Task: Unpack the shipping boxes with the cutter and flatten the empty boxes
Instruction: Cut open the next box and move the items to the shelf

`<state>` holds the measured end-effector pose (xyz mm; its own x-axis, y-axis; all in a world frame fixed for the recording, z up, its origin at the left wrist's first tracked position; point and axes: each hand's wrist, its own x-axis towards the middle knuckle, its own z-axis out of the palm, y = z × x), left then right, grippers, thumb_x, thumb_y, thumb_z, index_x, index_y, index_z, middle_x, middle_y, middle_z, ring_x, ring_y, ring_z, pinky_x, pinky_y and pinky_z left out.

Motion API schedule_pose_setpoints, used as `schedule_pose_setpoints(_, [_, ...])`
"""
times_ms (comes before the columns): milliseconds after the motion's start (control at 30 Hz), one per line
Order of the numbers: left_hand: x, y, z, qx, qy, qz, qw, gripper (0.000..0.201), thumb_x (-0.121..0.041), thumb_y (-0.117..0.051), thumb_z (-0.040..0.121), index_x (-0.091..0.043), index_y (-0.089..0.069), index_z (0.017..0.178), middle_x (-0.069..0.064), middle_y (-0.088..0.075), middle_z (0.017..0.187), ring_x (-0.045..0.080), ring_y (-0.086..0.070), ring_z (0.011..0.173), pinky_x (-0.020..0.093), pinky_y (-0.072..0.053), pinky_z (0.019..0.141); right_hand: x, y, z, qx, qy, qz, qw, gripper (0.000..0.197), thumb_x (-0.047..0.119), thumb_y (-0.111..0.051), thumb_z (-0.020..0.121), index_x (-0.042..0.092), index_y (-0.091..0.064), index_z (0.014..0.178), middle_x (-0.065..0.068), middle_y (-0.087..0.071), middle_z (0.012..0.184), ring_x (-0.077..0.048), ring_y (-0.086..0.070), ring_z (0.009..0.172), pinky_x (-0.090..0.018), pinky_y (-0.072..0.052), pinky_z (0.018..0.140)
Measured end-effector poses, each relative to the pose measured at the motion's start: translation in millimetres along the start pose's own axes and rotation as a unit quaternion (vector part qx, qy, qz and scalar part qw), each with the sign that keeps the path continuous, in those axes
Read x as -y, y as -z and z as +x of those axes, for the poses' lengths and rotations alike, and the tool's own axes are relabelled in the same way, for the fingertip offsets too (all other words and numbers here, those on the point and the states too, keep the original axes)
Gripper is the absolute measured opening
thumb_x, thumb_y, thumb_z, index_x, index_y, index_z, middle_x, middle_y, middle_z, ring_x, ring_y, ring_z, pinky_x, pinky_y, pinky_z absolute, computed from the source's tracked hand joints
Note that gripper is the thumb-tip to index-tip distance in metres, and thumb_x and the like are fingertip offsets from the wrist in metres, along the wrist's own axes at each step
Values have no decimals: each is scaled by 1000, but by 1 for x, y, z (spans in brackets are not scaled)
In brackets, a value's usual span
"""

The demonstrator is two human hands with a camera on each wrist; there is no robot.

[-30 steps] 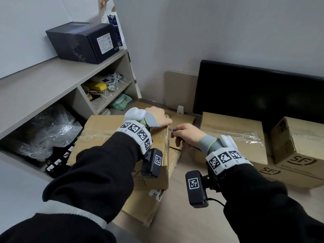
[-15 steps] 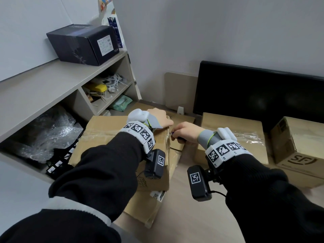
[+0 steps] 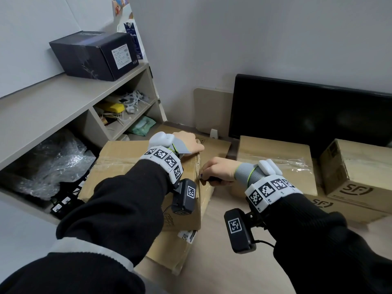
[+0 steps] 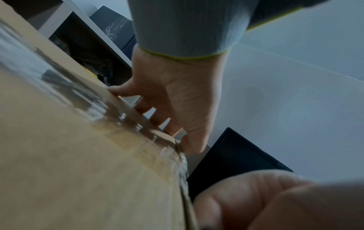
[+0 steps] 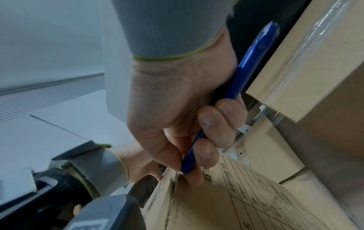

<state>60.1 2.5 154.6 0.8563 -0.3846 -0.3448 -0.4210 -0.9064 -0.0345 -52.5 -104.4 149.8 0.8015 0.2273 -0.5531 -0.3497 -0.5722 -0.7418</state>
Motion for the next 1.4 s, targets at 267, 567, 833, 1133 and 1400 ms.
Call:
schedule_pose_setpoints(267, [-1,-6,-20,-12,4,-27,1000,47,-50,-46,86,-17,-57,117,10,-60,118,30,-54,105,30,-36,77,-8,24,-9,-181,-3,-54,982,25,22,-48,90,15,-53,66,1,-47,51,-14,-38,38,-17,-28,37])
schedule_pose_setpoints(567, [-5,-24,-77,28,-181,-3,983,74,-39,-56,87,-30,-21,152,-5,-17,159,21,-17,143,65,-21,104,13,9,11,-301,34,7,953,43,40,-27,84,15,-56,104,-10,-67,107,-33,-62,98,-44,-46,94])
schedule_pose_setpoints(833, [122,-30,-102,-76,134,-169,973,99,-79,-51,67,-28,-29,149,10,-8,160,36,-2,146,62,-10,114,23,-23,15,-221,-6,-156,963,29,40,-55,90,14,-43,85,-1,-49,88,-23,-48,86,-30,-34,71])
schedule_pose_setpoints(1133, [171,-60,-108,-29,368,-235,899,144,-89,-63,47,-2,-12,150,19,-32,150,38,-37,134,47,-34,108,29,-39,-3,-97,-22,-80,992,26,31,-59,89,6,-53,93,-10,-66,74,-23,-65,54,-31,-53,53])
schedule_pose_setpoints(1400, [115,-43,-86,-69,105,-214,969,108,-58,-71,75,-15,-7,151,15,-11,154,33,-32,137,44,-30,112,17,-25,-6,-267,61,-44,961,35,40,-61,87,16,-40,73,-1,-62,68,-17,-60,61,-30,-43,57])
